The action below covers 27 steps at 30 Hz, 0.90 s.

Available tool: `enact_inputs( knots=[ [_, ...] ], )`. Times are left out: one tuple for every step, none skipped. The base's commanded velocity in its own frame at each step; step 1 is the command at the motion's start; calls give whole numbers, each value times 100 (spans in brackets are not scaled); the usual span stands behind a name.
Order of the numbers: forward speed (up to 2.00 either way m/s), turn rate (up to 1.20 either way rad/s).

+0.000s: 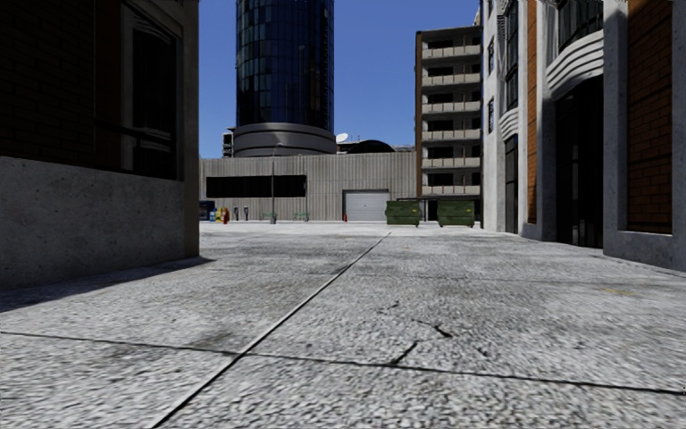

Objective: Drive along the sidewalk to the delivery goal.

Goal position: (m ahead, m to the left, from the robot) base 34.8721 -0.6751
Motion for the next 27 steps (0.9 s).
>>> enact_inputs(
  knots=[
    [200,0],
    [200,0],
    [200,0],
    [200,0],
    [200,0],
    [200,0],
    [200,0],
    [200,0],
    [200,0],
    [200,0],
    [200,0],
    [200,0],
    [200,0],
    [200,0],
    [200,0],
    [200,0],
    [200,0],
    [200,0],
    [200,0],
    [200,0],
    [200,0],
    [200,0],
    [200,0],
    [200,0],
    [200,0],
    [200,0],
    [200,0]
  ],
)
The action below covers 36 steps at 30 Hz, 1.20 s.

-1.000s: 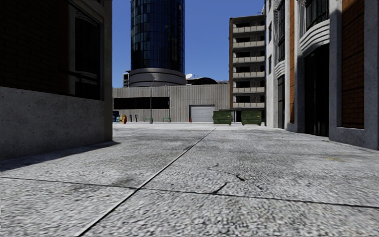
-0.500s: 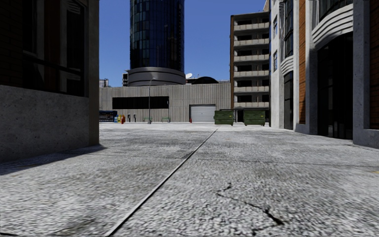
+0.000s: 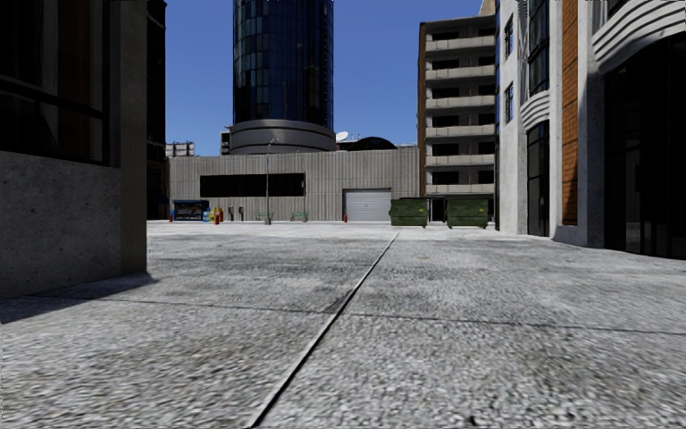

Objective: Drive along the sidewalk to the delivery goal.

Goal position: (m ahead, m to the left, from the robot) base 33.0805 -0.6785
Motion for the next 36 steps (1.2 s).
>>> enact_inputs(
  knots=[
    [200,0],
    [200,0],
    [200,0],
    [200,0],
    [200,0],
    [200,0],
    [200,0],
    [200,0],
    [200,0],
    [200,0],
    [200,0],
    [200,0],
    [200,0],
    [200,0],
    [200,0],
    [200,0],
    [200,0],
    [200,0],
    [200,0],
    [200,0],
    [200,0],
    [200,0],
    [200,0],
    [200,0],
    [200,0],
    [200,0],
    [200,0],
    [200,0],
    [200,0],
    [200,0],
    [200,0],
    [200,0],
    [200,0],
    [200,0],
    [200,0],
    [200,0]
  ],
)
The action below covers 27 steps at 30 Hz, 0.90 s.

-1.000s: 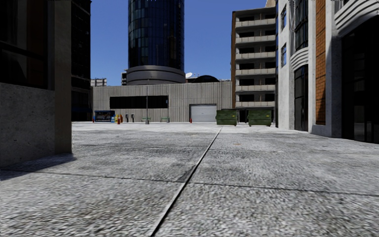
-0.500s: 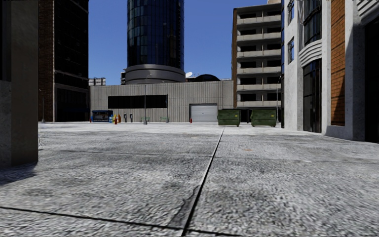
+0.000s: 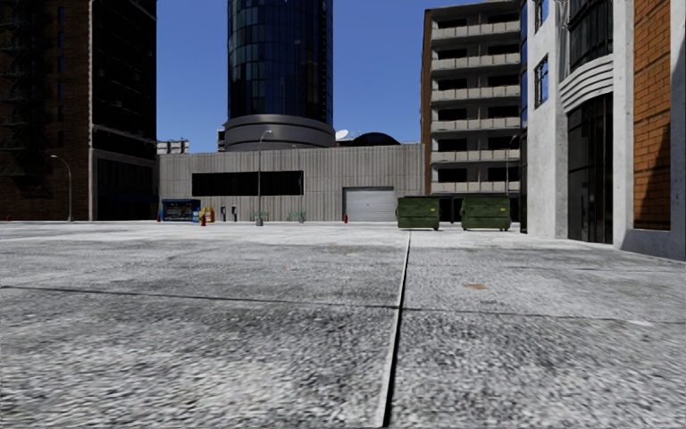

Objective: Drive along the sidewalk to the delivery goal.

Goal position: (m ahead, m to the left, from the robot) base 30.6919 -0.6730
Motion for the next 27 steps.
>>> enact_inputs(
  knots=[
    [200,0],
    [200,0],
    [200,0],
    [200,0],
    [200,0],
    [200,0],
    [200,0],
    [200,0],
    [200,0],
    [200,0],
    [200,0],
    [200,0],
    [200,0],
    [200,0],
    [200,0],
    [200,0],
    [200,0],
    [200,0],
    [200,0],
    [200,0],
    [200,0],
    [200,0],
    [200,0],
    [200,0],
    [200,0],
    [200,0],
    [200,0]
  ],
)
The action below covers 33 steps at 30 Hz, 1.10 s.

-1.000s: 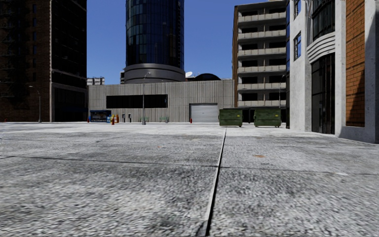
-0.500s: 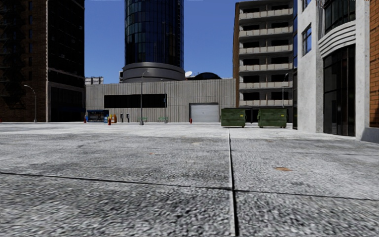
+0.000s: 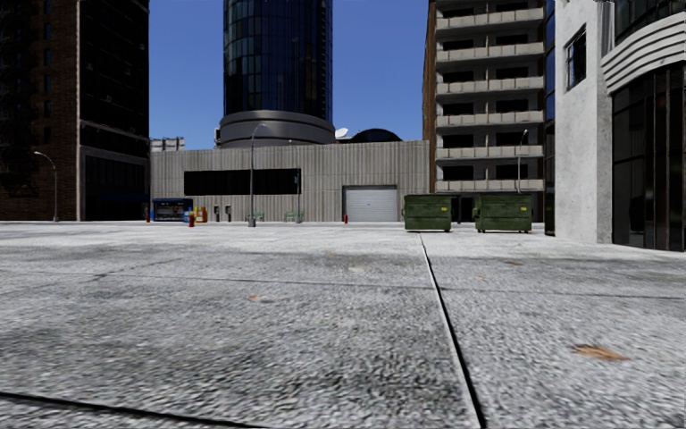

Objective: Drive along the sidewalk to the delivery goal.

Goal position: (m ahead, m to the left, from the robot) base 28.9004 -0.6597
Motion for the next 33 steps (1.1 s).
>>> enact_inputs(
  knots=[
    [200,0],
    [200,0],
    [200,0],
    [200,0],
    [200,0],
    [200,0],
    [200,0],
    [200,0],
    [200,0],
    [200,0],
    [200,0],
    [200,0],
    [200,0],
    [200,0],
    [200,0],
    [200,0],
    [200,0],
    [200,0],
    [200,0],
    [200,0],
    [200,0],
    [200,0],
    [200,0],
    [200,0],
    [200,0],
    [200,0],
    [200,0],
    [200,0],
    [200,0],
    [200,0],
    [200,0],
    [200,0],
    [200,0]
  ],
)
